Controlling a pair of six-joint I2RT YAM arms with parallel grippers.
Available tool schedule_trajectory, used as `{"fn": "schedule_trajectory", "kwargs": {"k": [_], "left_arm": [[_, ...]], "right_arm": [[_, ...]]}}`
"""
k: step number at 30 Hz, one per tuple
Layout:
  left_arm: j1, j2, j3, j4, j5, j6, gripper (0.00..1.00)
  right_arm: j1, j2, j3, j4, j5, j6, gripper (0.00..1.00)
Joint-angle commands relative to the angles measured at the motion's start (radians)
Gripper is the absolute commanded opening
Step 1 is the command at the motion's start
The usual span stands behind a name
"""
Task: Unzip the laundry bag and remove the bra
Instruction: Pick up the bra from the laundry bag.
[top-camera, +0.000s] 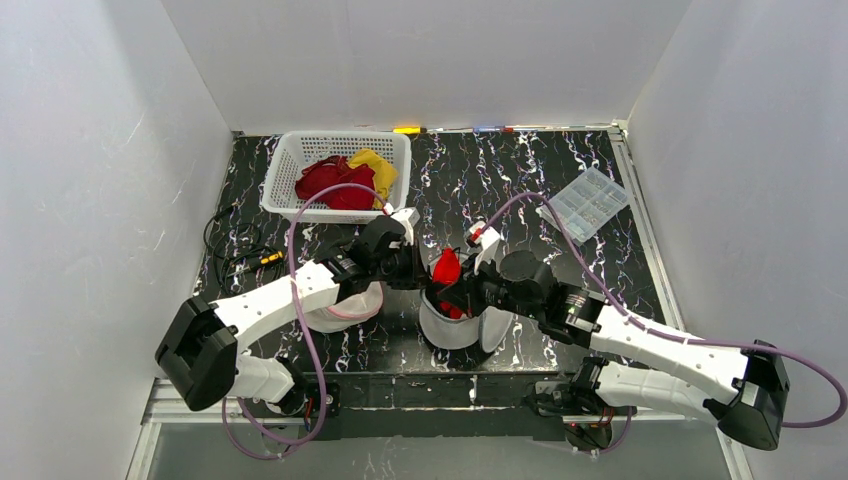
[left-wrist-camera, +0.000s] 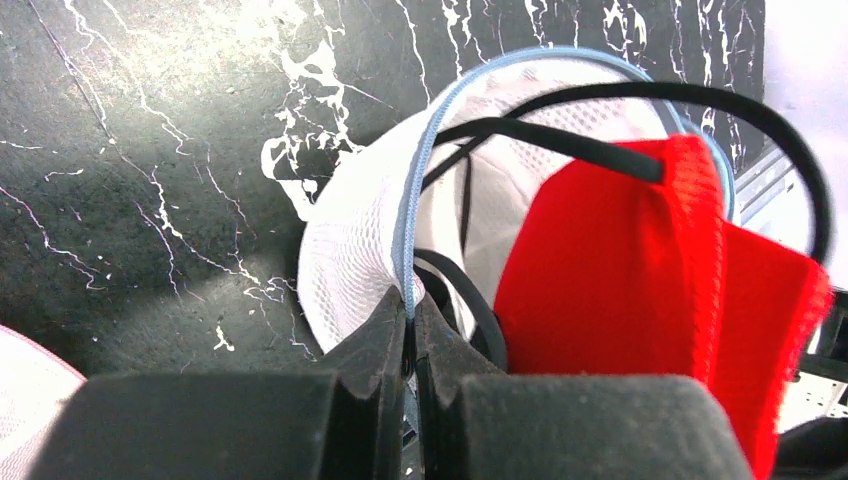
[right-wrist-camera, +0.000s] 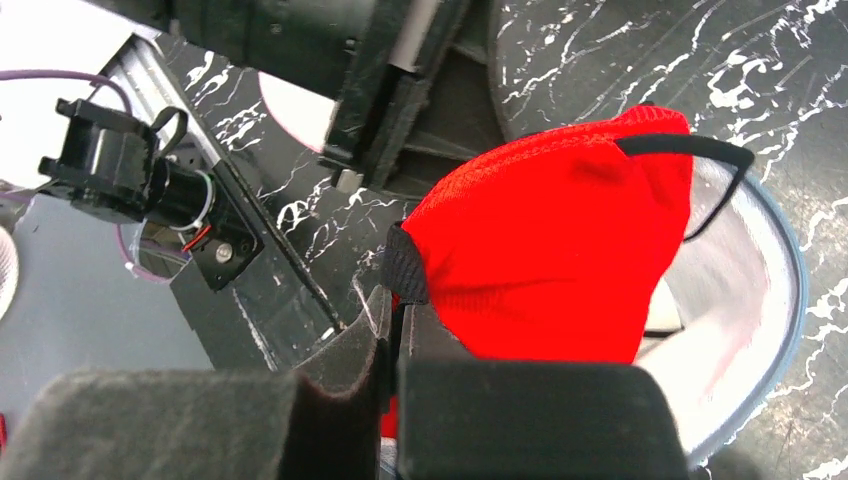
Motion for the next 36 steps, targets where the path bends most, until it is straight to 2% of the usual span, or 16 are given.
{"fn": "schedule_trajectory", "kwargs": {"k": [1, 4, 14, 18, 20, 23, 27, 31, 36], "left_arm": [[-0.005, 0.023, 0.041, -0.048, -0.007, 0.002, 0.00], [-0.004, 0.025, 0.034, -0.051, -0.015, -0.002, 0.00], [-0.004, 0.018, 0.027, -0.083, -0.042, -0.014, 0.00], [-0.005, 0.007, 0.040, -0.101, -0.046, -0.020, 0.00], [-0.005, -0.003, 0.049, -0.121, -0.048, -0.025, 0.03], [-0.004, -0.026, 0.069, -0.156, -0.047, -0.030, 0.15], [-0.004, -0.072, 0.119, -0.243, -0.067, -0.041, 0.38], [-0.005, -0.129, 0.195, -0.378, -0.175, -0.067, 0.63], [-0.004, -0.204, 0.260, -0.448, -0.271, -0.106, 0.83]], "right_arm": [[-0.001, -0.054, 0.032, 0.091, -0.080, -0.050, 0.01], [0.000, -0.091, 0.045, 0.075, -0.053, -0.062, 0.01], [0.000, -0.237, 0.040, 0.025, 0.172, -0.103, 0.01], [0.000, -0.277, 0.016, 0.039, 0.192, -0.121, 0.01], [0.000, -0.275, 0.016, 0.021, 0.194, -0.135, 0.01], [0.000, -0.274, 0.005, -0.003, 0.195, -0.145, 0.01], [0.000, -0.276, -0.016, -0.014, 0.193, -0.147, 0.01], [-0.001, -0.274, -0.025, -0.021, 0.193, -0.148, 0.01], [-0.001, -0.270, -0.025, -0.025, 0.193, -0.152, 0.01]]}}
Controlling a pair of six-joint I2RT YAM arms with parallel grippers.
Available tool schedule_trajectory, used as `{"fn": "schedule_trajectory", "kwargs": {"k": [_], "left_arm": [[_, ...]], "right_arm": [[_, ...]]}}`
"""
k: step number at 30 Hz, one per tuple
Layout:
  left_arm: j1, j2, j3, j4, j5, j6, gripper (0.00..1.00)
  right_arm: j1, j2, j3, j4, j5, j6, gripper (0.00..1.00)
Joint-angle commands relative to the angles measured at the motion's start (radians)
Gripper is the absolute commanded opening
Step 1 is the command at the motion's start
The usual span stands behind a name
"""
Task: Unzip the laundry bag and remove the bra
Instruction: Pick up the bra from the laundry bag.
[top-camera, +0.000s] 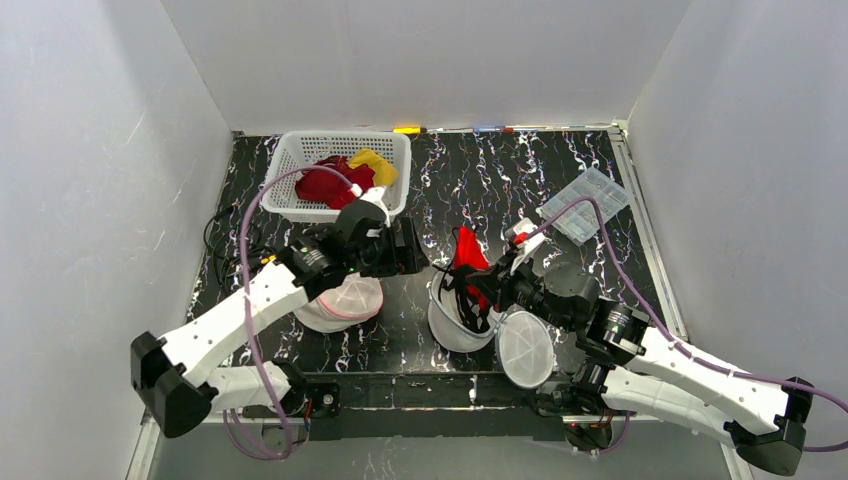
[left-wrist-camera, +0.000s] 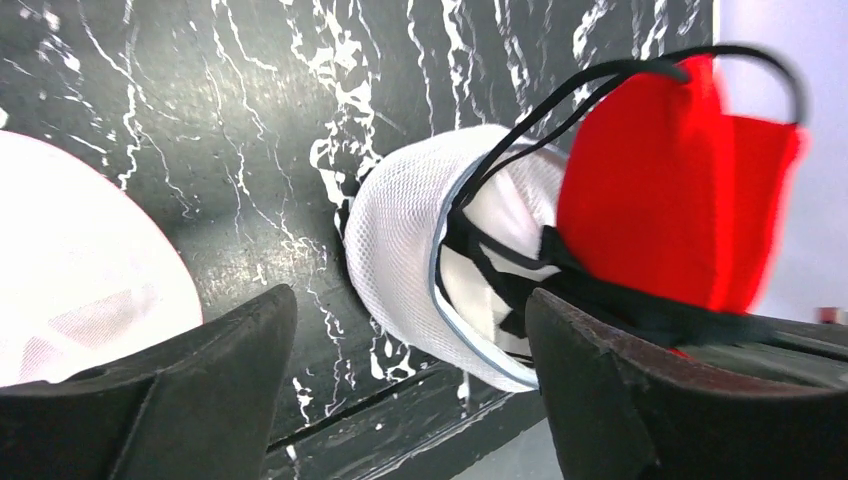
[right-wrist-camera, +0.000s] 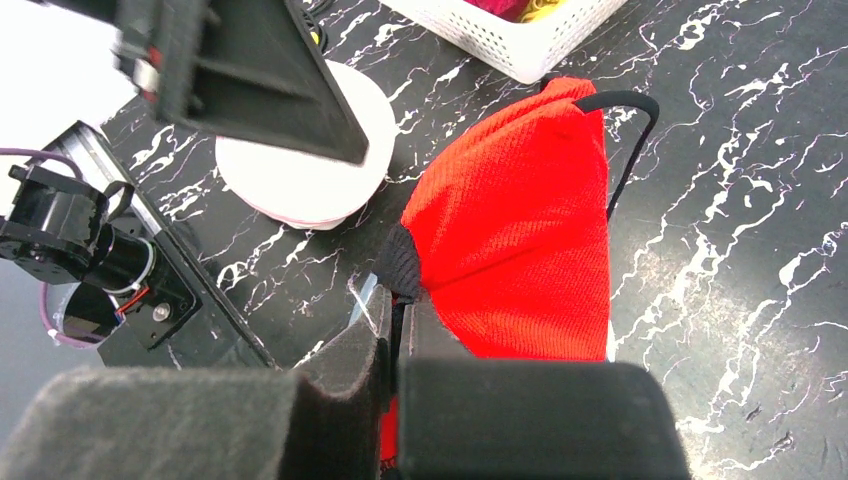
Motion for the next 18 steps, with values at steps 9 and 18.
{"fn": "schedule_trajectory", "kwargs": {"k": [9, 18], "left_arm": [[-0.004, 0.037, 0.245, -0.062, 0.104, -0.029, 0.98], [-0.032, 0.185, 0.353, -0.039, 0.229, 0.004, 0.93]], "right_arm": [[0.001, -0.001, 0.004, 0.032, 0.009, -0.022, 0.01], [0.000, 0.016, 0.006, 0.034, -0.003, -0.024, 0.01]]}}
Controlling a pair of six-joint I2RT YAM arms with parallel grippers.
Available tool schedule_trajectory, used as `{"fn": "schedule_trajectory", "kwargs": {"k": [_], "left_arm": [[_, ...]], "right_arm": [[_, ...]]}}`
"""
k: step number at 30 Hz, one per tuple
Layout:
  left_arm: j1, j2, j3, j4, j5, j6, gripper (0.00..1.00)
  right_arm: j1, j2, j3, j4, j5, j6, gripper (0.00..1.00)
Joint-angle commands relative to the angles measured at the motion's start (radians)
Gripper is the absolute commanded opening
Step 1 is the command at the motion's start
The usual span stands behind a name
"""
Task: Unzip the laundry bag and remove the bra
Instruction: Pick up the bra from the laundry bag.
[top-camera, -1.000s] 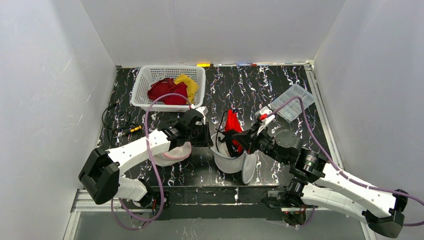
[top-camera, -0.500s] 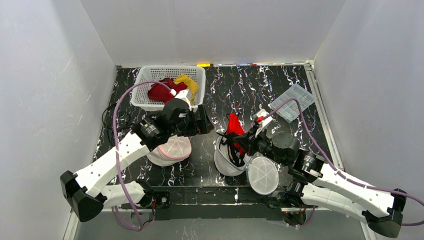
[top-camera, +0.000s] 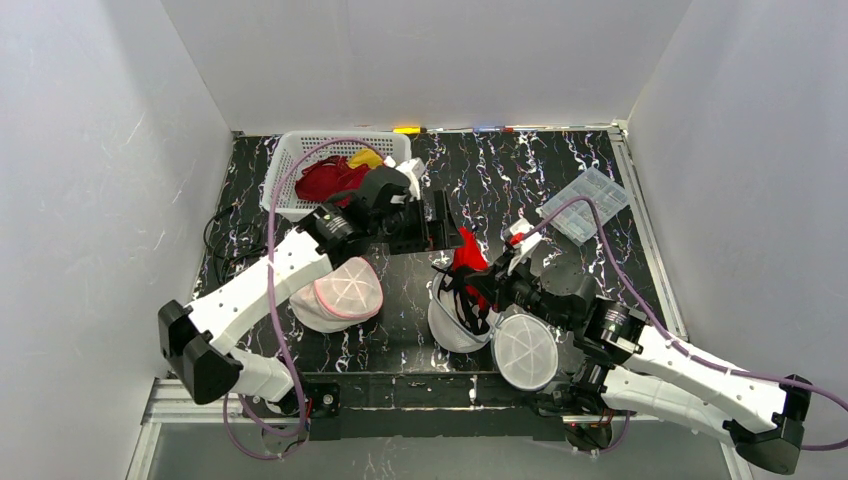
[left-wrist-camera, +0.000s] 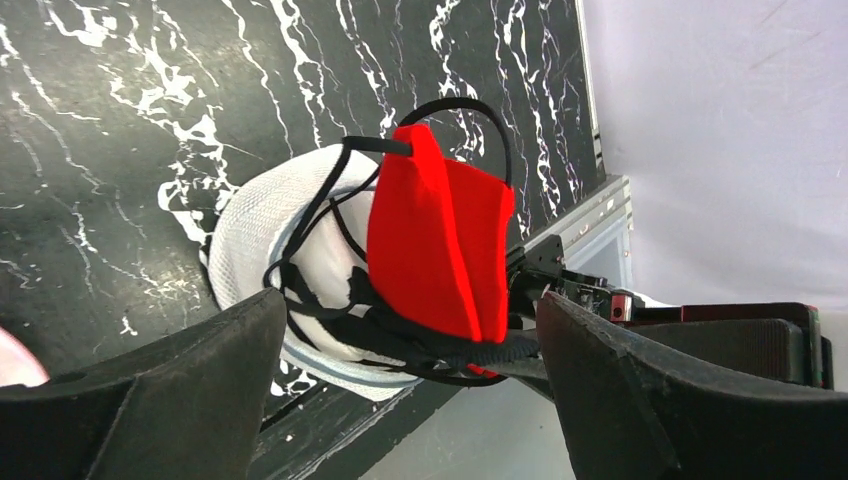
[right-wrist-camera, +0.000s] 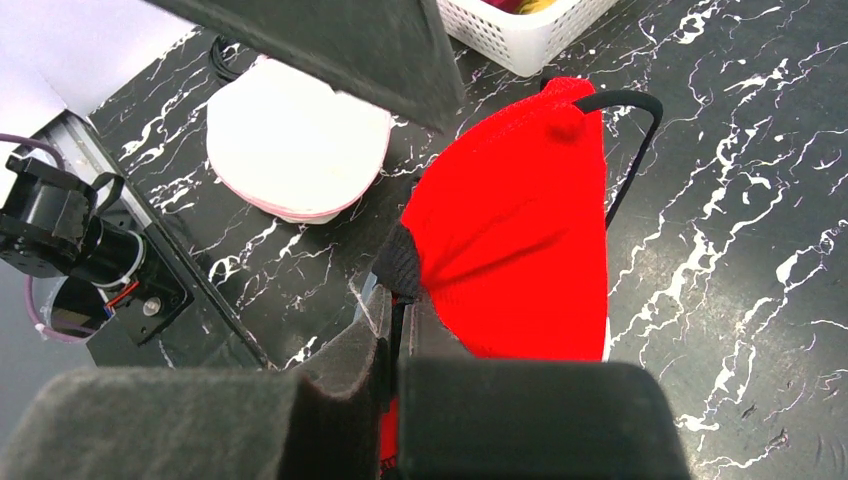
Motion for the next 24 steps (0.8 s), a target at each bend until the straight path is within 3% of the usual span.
{"fn": "schedule_trajectory", "kwargs": {"k": [1, 8, 15, 20, 24], "left_arm": [[-0.025, 0.030, 0.068, -0.015, 0.073, 0.035, 0.92], [-0.063, 0.120, 0.143, -0.074, 0.064, 0.096, 0.84], [-0.075, 0.164, 0.145, -0.102, -0.008, 0.122, 0.70], [-0.075, 0.176, 0.130, -0.084, -0.011, 0.119, 0.50], [-0.076, 0.181, 0.122, -0.062, 0.012, 0.121, 0.26]], "right_arm": [[0.000, 0.004, 0.008, 0.036, -0.002, -0.012, 0.01], [0.000, 0.017, 0.011, 0.037, -0.007, -0.013, 0.01], [0.001, 0.018, 0.019, 0.030, -0.013, -0.009, 0.01], [0.001, 0.014, 0.018, 0.029, -0.020, -0.011, 0.01], [0.000, 0.008, 0.014, 0.030, -0.026, -0.009, 0.01]]}}
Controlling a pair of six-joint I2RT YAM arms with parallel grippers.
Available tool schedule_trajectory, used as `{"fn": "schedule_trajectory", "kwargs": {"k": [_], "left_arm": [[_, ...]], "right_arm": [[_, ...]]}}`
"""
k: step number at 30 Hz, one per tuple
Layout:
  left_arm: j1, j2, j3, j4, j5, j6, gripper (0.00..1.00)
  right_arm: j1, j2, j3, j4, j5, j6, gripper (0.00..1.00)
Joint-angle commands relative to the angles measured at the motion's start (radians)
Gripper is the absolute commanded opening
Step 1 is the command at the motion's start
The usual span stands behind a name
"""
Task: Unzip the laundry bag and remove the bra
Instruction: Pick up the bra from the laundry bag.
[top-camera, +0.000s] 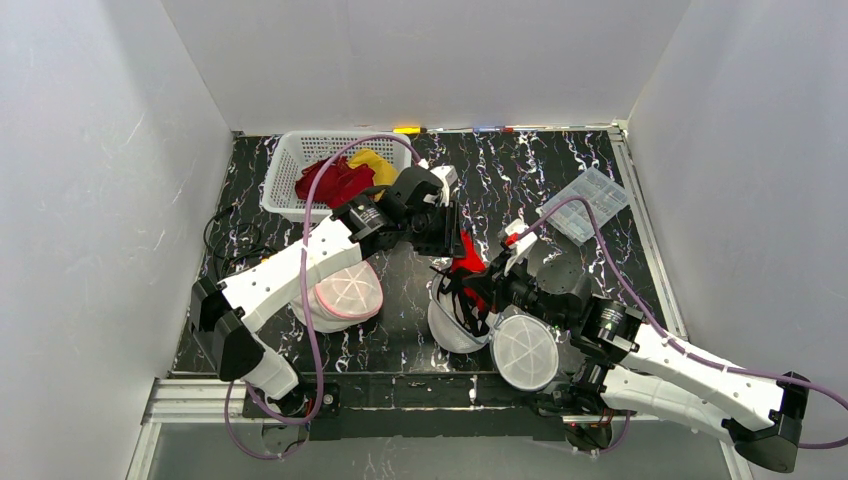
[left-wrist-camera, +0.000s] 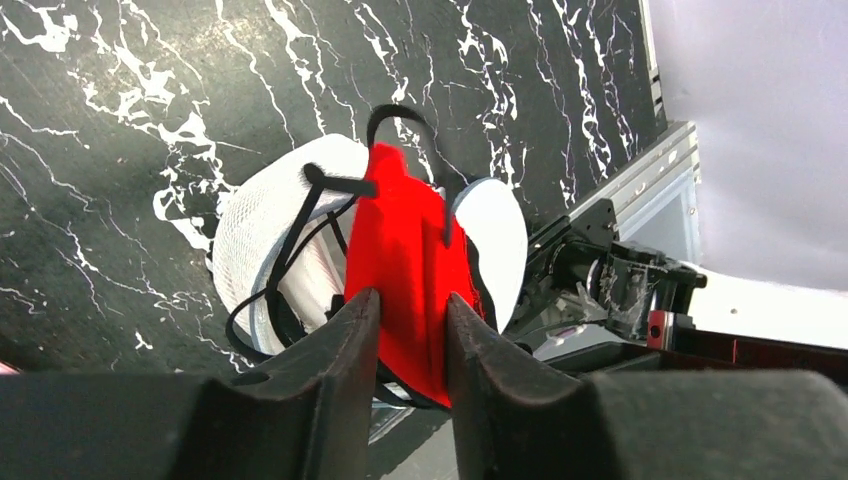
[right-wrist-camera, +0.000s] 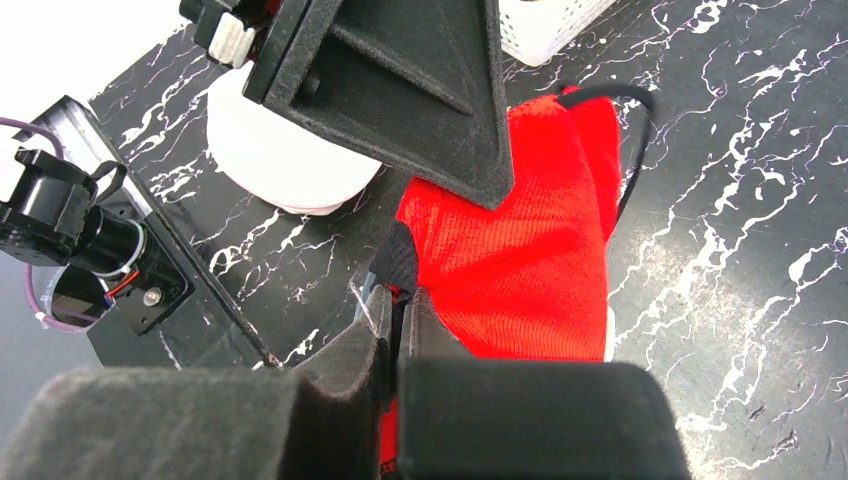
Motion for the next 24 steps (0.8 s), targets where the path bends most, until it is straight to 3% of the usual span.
{"fn": "schedule_trajectory", "kwargs": {"k": [1, 5, 6, 7, 8, 10, 13, 24], "left_arm": [[-0.004, -0.004, -0.011, 0.016, 0.013, 0.023, 0.19], [-0.004, -0.026, -0.047, 0.059, 0.020, 0.020, 0.00], [-0.004, -0.027, -0.050, 0.063, 0.025, 0.018, 0.00], [-0.005, -0.029, -0.052, 0.067, 0.029, 0.015, 0.00], [-0.004, -0.030, -0.056, 0.071, 0.035, 0.015, 0.00], [-0.005, -0.037, -0.060, 0.079, 0.038, 0.014, 0.00], [-0.004, -0.055, -0.074, 0.097, 0.035, 0.017, 0.00], [-0.004, -0.155, -0.112, 0.226, 0.078, 0.074, 0.00]], "right_arm": [[0.001, -0.015, 0.014, 0.029, -0.011, -0.007, 0.01], [0.001, -0.014, 0.025, 0.017, -0.022, -0.002, 0.01], [0.001, -0.017, 0.027, 0.014, -0.022, 0.000, 0.01], [0.002, -0.021, 0.031, 0.009, -0.024, 0.001, 0.09], [0.001, -0.024, 0.038, 0.003, -0.027, 0.002, 0.30], [0.001, -0.028, 0.061, -0.016, -0.029, 0.005, 0.62], [0.001, -0.032, 0.114, -0.065, -0.035, 0.009, 0.97], [0.000, -0.099, 0.317, -0.159, -0.119, -0.055, 0.99]]}}
